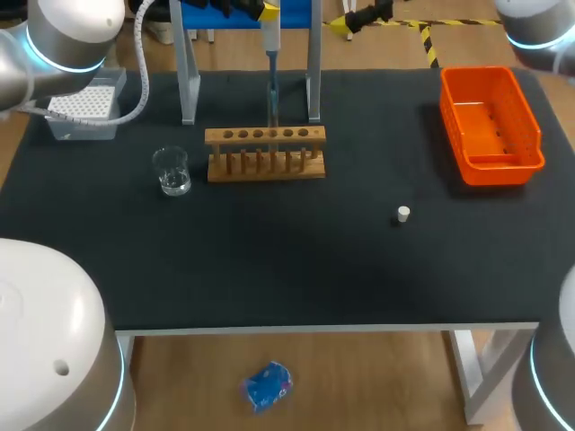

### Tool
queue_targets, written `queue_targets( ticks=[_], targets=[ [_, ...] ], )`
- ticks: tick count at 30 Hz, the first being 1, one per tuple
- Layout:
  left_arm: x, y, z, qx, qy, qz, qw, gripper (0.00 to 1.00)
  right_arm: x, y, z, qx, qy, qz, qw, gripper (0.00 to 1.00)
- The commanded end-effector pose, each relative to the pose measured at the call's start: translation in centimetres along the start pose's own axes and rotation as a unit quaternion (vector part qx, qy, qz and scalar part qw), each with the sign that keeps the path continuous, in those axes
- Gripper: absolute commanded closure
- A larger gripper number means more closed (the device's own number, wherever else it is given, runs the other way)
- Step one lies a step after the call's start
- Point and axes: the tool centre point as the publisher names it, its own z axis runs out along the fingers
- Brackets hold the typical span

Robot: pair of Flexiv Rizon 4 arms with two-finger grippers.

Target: Invert the test tube, pick up the pipette, mount the tip to pipette, aspirate from beaker and dispense into the tube, eject the tip, return the pipette, and cap with the stopper.

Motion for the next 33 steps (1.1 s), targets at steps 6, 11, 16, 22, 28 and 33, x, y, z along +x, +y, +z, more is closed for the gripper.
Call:
queue_targets(
  ticks=[6,11,16,22,28,33],
  targets=[
    [0.1,0.0,-0.1,0.0,-0.001,0.0,1.0,1.0,0.4,0.5,-0.1,0.018,-0.002,0.001,1.0,0.0],
    [0.1,0.0,-0.1,0.0,-0.001,0.0,1.0,1.0,0.4,0.5,-0.1,0.018,-0.002,0.001,1.0,0.0],
    [0.1,0.0,-0.1,0.0,-0.001,0.0,1.0,1.0,0.0,0.9,-0.6,0.011,-0.003,0.001,1.0,0.0],
    [0.1,0.0,-0.1,0.0,-0.001,0.0,1.0,1.0,-1.8,3.4,-2.4,0.0,-0.008,0.003,1.0,0.0],
    [0.1,0.0,-0.1,0.0,-0.001,0.0,1.0,1.0,-2.9,6.3,-3.9,-0.003,0.006,0.008,1.0,0.0],
    [0.1,0.0,-0.1,0.0,-0.001,0.0,1.0,1.0,-3.2,7.9,-4.0,-0.008,0.023,0.023,0.999,0.0]
  ],
)
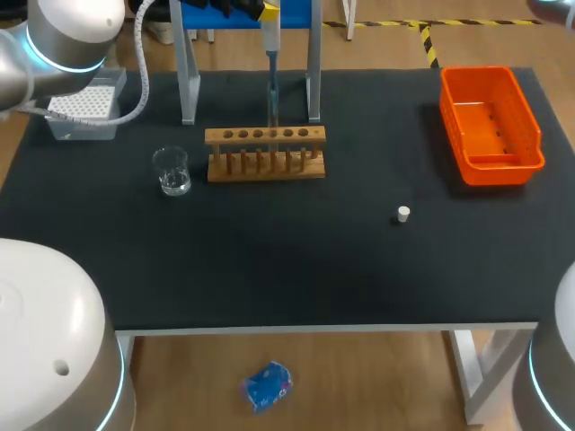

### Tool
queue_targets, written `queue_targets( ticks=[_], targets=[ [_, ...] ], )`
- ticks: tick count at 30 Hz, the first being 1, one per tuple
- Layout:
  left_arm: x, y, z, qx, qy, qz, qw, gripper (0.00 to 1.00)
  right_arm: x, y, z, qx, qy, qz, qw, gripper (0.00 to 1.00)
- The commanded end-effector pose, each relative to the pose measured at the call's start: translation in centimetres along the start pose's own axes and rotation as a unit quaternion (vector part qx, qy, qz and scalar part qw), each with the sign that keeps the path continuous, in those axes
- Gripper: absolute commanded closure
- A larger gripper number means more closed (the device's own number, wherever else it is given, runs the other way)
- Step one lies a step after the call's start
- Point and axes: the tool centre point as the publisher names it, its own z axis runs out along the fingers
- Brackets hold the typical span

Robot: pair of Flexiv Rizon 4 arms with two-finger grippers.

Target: Invert the test tube, pick up the pipette, mount the tip to pipette, aspirate from beaker and dispense into the tube, eject the tip, return the pipette, and cap with the stopper.

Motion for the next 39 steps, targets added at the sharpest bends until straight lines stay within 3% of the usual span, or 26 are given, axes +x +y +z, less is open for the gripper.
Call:
queue_targets(
  ticks=[1,19,20,21,23,31,39],
  targets=[
    [0.1,0.0,-0.1,0.0,-0.001,0.0,1.0,1.0,-0.8,1.2,-0.1,0.007,0.021,0.005,1.0,0.0],
    [0.1,0.0,-0.1,0.0,-0.001,0.0,1.0,1.0,-1.7,5.6,3.5,-0.003,0.041,-0.004,0.999,0.0],
    [0.1,0.0,-0.1,0.0,-0.001,0.0,1.0,1.0,-1.7,5.8,3.6,-0.003,0.041,-0.005,0.999,0.34],
    [0.1,0.0,-0.1,0.0,-0.001,0.0,1.0,1.0,-1.6,6.0,3.8,-0.003,0.042,-0.005,0.999,0.53],
    [0.1,0.0,-0.1,0.0,-0.001,0.0,1.0,1.0,-1.5,6.4,4.2,-0.003,0.044,-0.009,0.999,1.0],
    [0.1,0.0,-0.1,0.0,-0.001,0.0,1.0,1.0,-1.6,6.3,5.8,0.005,0.048,0.022,0.999,1.0],
    [0.1,0.0,-0.1,0.0,-0.001,0.0,1.0,1.0,-1.3,6.7,6.3,-0.012,0.05,0.029,0.998,1.0]
  ],
)
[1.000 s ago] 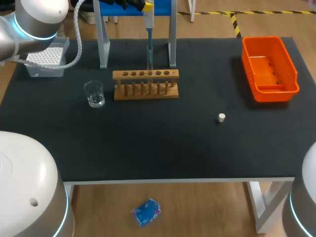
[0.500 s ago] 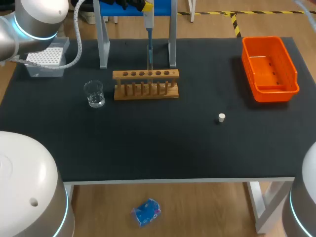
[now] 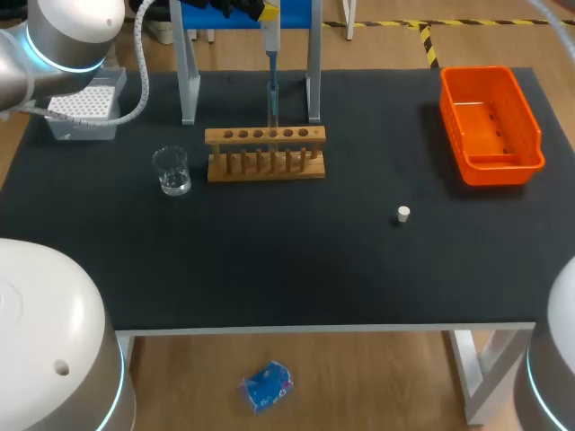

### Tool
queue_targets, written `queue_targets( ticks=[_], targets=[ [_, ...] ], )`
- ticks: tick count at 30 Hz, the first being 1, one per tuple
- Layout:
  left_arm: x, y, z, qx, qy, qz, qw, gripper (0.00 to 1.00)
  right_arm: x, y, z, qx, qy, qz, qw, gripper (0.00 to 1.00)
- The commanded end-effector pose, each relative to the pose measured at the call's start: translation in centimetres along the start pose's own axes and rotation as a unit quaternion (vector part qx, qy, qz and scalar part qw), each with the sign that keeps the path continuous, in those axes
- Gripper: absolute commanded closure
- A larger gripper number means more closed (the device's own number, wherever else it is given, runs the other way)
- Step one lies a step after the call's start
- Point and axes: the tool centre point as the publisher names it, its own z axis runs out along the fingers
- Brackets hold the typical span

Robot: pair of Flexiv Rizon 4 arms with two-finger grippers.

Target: Invert the test tube, pick up the pipette, mount the tip to pipette, aspirate from beaker and dispense into the tube, eject the tip, return the pipette, and cap with the stopper.

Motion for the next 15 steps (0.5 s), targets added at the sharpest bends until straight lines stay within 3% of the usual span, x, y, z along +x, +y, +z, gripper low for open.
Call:
queue_targets(
  ticks=[1,15],
  targets=[
    [0.1,0.0,-0.1,0.0,-0.001,0.0,1.0,1.0,0.2,0.1,0.3,-0.006,0.002,-0.001,1.0,1.0],
    [0.1,0.0,-0.1,0.0,-0.001,0.0,1.0,1.0,2.5,-0.9,1.4,-0.007,0.025,-0.006,1.0,1.0]
  ],
)
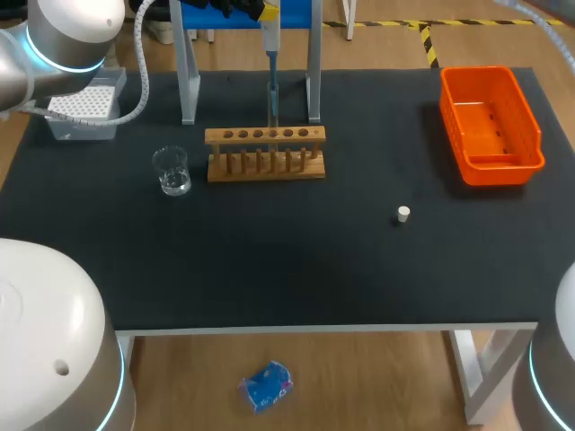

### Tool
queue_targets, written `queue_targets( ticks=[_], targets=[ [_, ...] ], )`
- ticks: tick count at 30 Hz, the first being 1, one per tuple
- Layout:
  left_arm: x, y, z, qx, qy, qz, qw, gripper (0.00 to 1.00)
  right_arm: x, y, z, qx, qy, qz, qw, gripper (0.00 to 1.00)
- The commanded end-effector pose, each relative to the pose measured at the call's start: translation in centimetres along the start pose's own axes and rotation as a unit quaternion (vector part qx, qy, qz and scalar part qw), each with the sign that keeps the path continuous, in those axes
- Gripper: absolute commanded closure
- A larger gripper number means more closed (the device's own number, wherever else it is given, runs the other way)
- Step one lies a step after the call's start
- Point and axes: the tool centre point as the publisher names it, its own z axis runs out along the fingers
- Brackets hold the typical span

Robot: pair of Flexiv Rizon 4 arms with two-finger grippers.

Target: Invert the test tube, pick up the pipette, mount the tip to pipette, aspirate from beaker and dispense into the tube, eject the tip, return the pipette, and cap with the stopper.

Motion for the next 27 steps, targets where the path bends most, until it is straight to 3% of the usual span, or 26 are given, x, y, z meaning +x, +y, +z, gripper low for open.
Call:
queue_targets(
  ticks=[1,27],
  targets=[
    [0.1,0.0,-0.1,0.0,-0.001,0.0,1.0,1.0,0.3,-0.4,-0.1,-0.001,-0.001,0.001,1.0,1.0],
    [0.1,0.0,-0.1,0.0,-0.001,0.0,1.0,1.0,0.8,-2.8,1.2,0.019,0.012,0.011,1.0,1.0]
  ],
)
